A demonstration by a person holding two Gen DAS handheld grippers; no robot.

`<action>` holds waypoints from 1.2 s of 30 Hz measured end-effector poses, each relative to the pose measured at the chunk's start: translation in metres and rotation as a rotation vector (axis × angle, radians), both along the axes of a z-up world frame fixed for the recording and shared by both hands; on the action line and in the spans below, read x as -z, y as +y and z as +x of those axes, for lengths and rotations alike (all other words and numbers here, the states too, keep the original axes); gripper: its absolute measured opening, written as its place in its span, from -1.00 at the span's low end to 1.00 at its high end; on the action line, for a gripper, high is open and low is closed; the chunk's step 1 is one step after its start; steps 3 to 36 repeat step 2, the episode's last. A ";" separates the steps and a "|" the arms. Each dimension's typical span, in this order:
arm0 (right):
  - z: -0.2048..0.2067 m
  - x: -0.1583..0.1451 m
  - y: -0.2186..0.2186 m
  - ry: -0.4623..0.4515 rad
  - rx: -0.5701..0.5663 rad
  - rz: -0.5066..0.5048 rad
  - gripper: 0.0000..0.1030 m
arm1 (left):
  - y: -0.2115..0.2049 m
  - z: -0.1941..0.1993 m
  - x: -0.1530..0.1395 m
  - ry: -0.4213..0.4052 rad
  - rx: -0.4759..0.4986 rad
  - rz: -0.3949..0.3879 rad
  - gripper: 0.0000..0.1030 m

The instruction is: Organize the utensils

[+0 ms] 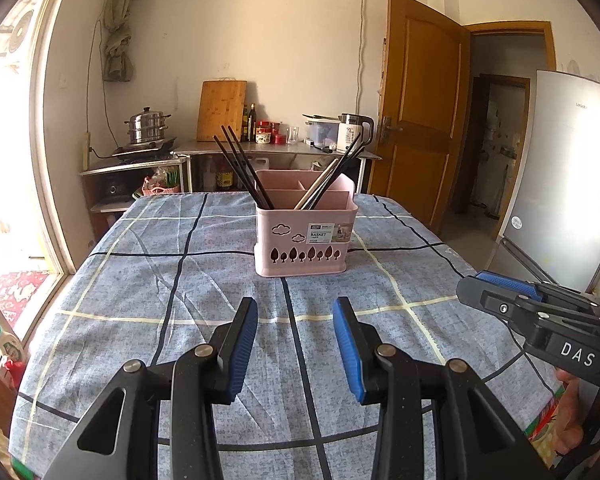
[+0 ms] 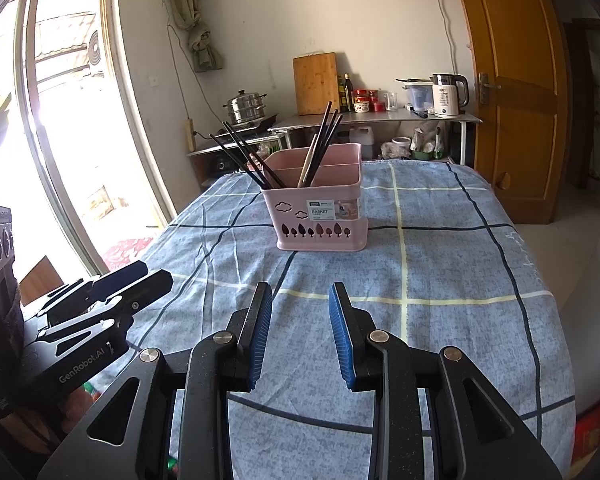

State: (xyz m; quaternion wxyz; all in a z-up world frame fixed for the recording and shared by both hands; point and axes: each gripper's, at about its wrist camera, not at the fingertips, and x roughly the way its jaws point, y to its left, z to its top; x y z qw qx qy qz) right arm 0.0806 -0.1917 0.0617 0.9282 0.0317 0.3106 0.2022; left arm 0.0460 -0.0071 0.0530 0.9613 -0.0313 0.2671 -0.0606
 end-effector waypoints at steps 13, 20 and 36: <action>0.000 0.000 0.000 0.000 0.000 0.000 -0.41 | 0.000 0.001 0.001 0.002 -0.001 -0.003 -0.24; 0.000 0.000 0.000 0.000 0.000 0.000 -0.41 | 0.000 0.001 0.001 0.002 -0.001 -0.003 -0.24; 0.000 0.000 0.000 0.000 0.000 0.000 -0.41 | 0.000 0.001 0.001 0.002 -0.001 -0.003 -0.24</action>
